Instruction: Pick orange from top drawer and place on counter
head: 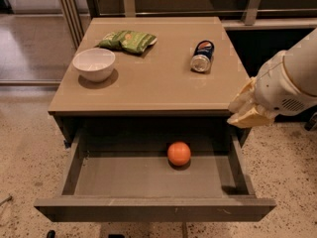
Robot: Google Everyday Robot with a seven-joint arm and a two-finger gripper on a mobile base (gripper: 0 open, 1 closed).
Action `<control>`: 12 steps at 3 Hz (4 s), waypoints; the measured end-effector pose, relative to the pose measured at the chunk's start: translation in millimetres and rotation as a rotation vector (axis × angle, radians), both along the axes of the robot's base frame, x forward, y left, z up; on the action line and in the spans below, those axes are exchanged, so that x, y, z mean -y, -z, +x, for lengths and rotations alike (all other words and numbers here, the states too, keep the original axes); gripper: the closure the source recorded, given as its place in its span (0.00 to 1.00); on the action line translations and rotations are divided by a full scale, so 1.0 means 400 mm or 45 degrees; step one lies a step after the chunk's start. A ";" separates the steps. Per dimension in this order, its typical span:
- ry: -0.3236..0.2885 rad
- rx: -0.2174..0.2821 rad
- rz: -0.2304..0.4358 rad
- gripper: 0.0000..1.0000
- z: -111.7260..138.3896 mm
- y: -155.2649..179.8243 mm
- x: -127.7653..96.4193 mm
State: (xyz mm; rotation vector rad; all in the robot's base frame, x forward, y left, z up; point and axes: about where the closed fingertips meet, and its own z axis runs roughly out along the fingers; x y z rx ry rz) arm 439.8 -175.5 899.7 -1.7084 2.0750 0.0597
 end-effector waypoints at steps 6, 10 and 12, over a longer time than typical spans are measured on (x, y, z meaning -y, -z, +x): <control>0.095 0.005 0.167 1.00 0.027 0.371 -0.041; 0.120 -0.025 0.333 0.04 0.045 0.536 -0.162; 0.153 -0.014 0.418 0.00 0.083 0.604 -0.191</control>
Offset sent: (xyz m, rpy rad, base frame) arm 0.0120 0.0055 0.0014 0.0223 -0.0559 -0.0034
